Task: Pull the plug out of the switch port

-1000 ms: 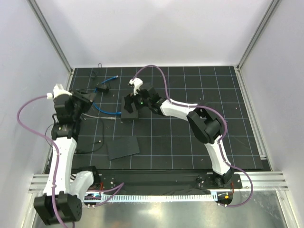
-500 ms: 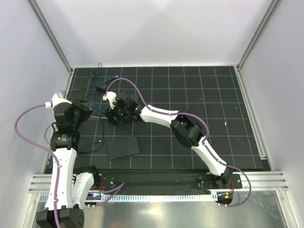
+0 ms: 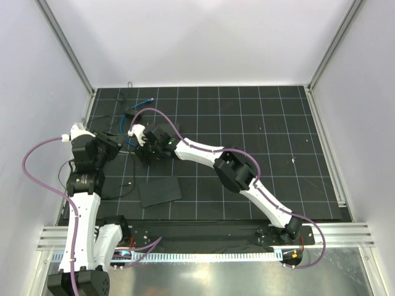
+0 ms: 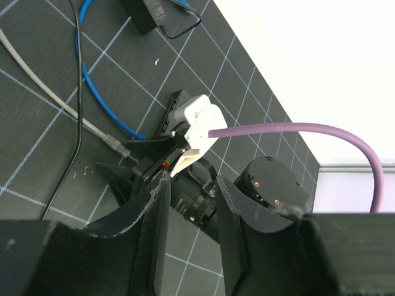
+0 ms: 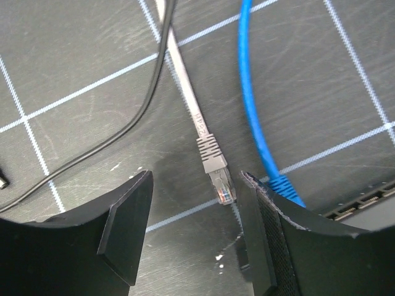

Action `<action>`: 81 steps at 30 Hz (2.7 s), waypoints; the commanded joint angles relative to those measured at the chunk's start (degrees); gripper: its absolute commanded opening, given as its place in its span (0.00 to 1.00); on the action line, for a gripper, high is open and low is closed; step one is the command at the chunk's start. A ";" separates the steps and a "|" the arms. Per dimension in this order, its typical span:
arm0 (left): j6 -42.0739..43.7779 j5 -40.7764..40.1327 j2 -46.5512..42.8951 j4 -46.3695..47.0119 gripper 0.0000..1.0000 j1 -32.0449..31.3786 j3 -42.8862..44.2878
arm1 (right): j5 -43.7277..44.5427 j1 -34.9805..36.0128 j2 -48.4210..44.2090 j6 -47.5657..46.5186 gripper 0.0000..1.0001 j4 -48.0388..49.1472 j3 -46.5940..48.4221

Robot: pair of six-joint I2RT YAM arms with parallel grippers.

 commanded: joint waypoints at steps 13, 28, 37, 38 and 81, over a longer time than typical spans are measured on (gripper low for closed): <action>1.27 1.14 -0.86 -0.42 0.40 -0.04 0.09 | 4.23 0.66 4.86 -3.22 0.50 -6.84 9.59; 1.63 1.05 -1.30 -1.56 0.41 -0.04 0.71 | 4.23 0.75 -1.71 -5.68 0.03 -6.50 3.21; 0.66 2.28 -2.00 -4.01 0.41 -0.04 2.55 | -1.64 -1.89 -22.96 -3.85 0.01 1.59 -17.36; 0.75 2.19 -2.26 -4.46 0.41 0.05 2.81 | -3.14 -2.33 -24.21 -2.62 0.01 2.72 -18.52; 2.33 0.08 -3.50 -7.37 0.44 0.05 2.82 | 27.23 -23.51 -74.33 5.23 0.01 8.45 -48.48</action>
